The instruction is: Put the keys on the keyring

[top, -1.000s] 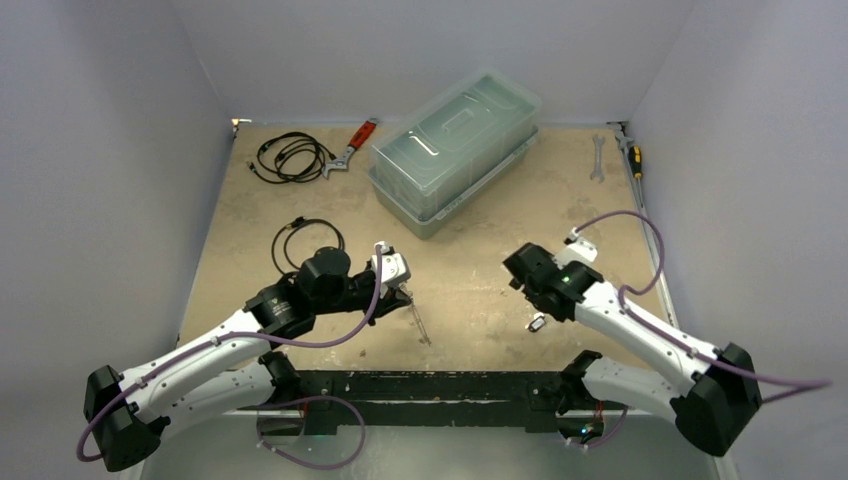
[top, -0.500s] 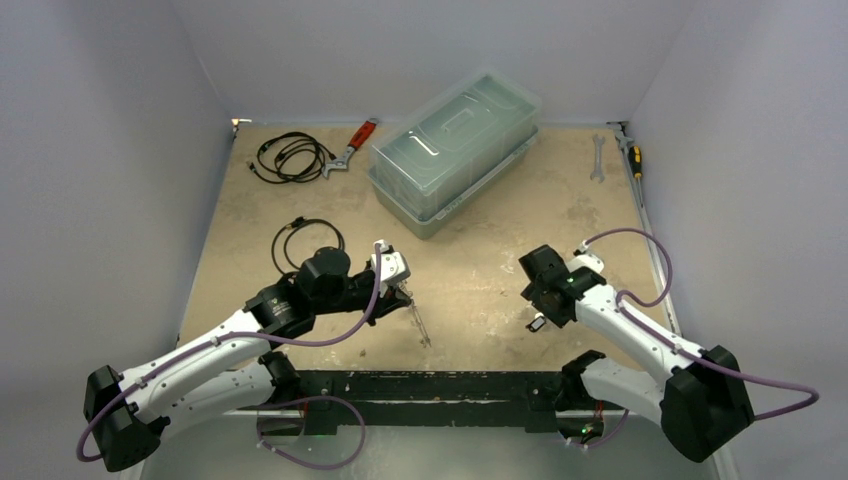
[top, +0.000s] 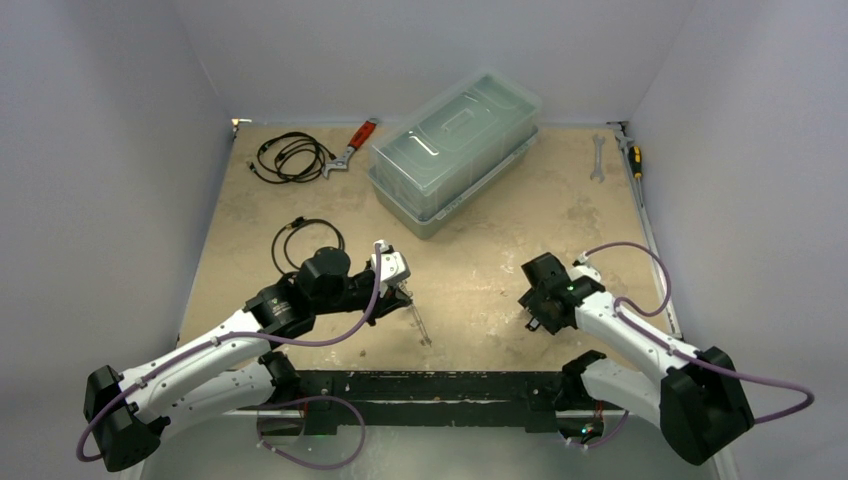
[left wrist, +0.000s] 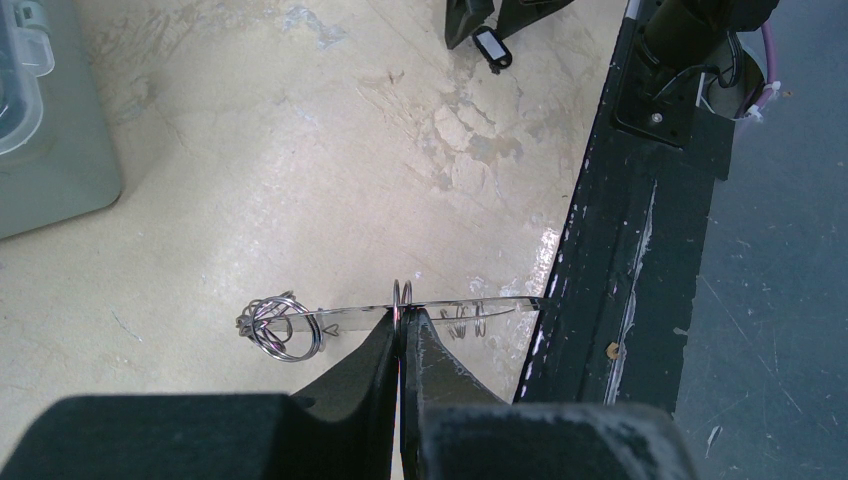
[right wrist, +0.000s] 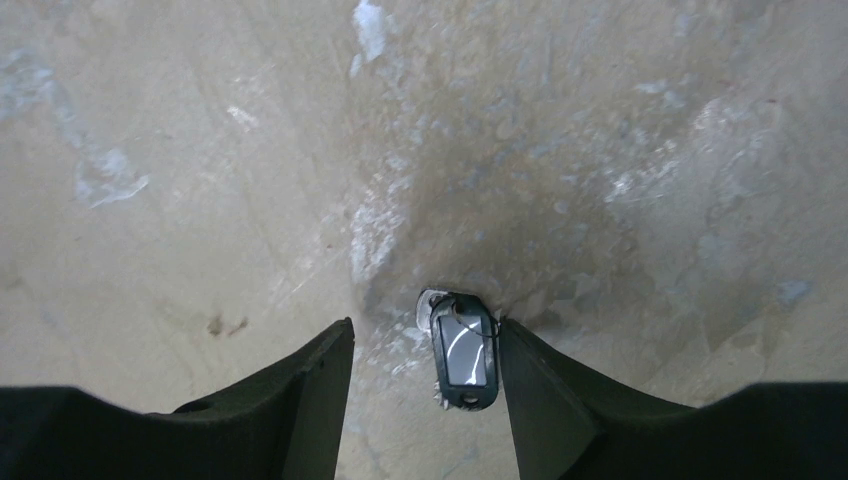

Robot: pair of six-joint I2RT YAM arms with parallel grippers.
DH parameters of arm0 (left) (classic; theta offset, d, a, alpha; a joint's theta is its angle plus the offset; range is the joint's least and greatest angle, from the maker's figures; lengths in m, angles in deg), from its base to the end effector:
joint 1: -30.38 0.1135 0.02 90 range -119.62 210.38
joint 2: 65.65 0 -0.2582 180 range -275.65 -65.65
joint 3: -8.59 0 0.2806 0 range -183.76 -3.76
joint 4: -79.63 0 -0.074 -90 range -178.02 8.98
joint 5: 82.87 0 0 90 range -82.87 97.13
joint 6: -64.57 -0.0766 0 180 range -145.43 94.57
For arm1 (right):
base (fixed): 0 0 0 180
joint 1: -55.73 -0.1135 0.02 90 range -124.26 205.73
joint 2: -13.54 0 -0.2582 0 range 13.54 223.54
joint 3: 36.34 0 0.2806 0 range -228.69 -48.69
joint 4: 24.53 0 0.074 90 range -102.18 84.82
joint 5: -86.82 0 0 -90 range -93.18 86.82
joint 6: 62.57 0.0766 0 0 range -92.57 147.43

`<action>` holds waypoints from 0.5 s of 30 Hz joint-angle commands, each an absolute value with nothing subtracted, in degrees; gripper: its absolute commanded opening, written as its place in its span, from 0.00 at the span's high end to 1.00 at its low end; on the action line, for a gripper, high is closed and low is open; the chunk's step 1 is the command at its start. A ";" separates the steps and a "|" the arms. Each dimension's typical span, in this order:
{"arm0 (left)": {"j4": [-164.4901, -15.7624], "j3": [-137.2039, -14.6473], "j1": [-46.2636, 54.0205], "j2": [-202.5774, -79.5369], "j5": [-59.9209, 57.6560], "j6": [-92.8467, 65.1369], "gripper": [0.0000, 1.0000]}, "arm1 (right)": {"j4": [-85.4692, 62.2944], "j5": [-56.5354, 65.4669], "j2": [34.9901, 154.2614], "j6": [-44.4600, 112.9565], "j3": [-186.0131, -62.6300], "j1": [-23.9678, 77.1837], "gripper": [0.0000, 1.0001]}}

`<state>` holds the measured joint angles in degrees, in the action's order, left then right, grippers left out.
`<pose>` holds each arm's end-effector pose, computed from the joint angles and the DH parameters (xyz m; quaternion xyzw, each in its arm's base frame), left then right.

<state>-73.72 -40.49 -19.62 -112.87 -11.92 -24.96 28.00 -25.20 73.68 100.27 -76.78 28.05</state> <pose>0.1467 -0.2137 0.2507 0.4290 0.7170 -0.3527 0.4213 0.1903 0.0674 0.1047 0.3996 0.8841 -0.0040 0.2420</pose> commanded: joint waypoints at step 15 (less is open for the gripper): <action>-76.80 -40.41 -19.30 -112.31 -10.68 -24.40 1.00 | -2.32 -13.23 80.27 79.10 -82.52 28.16 0.47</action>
<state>-73.74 -40.49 -19.55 -112.87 -11.44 -24.99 3.81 -15.54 80.68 89.74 -77.09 28.05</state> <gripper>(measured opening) 0.011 0.513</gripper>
